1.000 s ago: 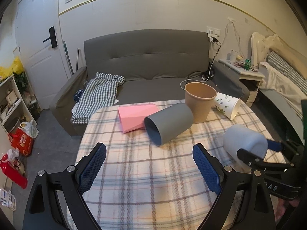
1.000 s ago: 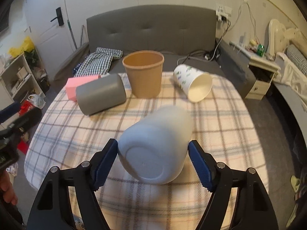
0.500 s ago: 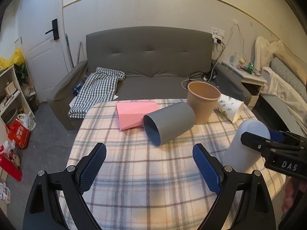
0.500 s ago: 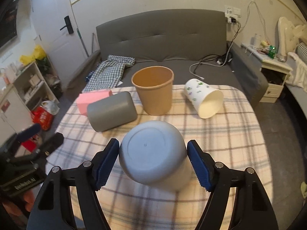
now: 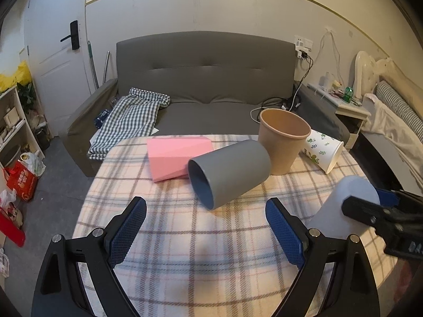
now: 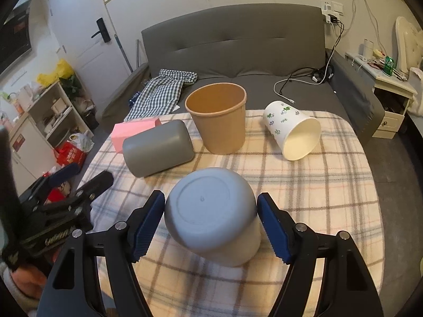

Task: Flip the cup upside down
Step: 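Rotate the white cylinder with the right tool and set it down, closed end up, then open the right tool and pull it back from the cylinder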

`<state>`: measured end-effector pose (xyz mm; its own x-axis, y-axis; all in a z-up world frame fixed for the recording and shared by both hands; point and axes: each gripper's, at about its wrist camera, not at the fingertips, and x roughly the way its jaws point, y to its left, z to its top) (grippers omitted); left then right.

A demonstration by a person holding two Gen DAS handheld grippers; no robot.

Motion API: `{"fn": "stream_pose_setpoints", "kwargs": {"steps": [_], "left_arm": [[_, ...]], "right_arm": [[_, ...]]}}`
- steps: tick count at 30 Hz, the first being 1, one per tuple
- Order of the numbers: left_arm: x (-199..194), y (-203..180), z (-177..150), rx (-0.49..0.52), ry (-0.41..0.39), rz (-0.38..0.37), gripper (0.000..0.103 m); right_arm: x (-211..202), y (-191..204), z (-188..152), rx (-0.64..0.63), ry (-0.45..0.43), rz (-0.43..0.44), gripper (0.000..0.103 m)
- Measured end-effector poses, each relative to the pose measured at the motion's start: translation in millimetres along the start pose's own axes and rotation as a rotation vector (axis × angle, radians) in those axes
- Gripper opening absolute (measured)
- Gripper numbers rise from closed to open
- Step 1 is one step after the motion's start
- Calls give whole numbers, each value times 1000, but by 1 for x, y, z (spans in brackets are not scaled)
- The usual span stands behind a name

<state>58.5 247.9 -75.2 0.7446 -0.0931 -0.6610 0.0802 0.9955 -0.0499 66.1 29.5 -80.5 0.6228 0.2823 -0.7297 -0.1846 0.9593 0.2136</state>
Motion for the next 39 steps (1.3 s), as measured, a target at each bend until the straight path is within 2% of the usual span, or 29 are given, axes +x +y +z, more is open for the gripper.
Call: {"fn": "stream_pose_setpoints", "kwargs": {"steps": [6,13,20,30,39], "left_arm": [[0,-10,0,26,5,-8,94],[-8,-15,0,58,-2,30,94],[-26,-23,3,67,-41,51,94],[-73,-52,4,115,-158,35,94],[-97,-62,-2,66,-197,-10,94]], "right_arm": [[-5,-5,-4,4,-4,10,71],[-6,-2,-1,-6,-10,-5,71],[-36,-4,4,2,-82,-17,75],[-100,-19,-3,1,-173,-108,75],[-135,-37,-27,-8,-205,-209,76]]}}
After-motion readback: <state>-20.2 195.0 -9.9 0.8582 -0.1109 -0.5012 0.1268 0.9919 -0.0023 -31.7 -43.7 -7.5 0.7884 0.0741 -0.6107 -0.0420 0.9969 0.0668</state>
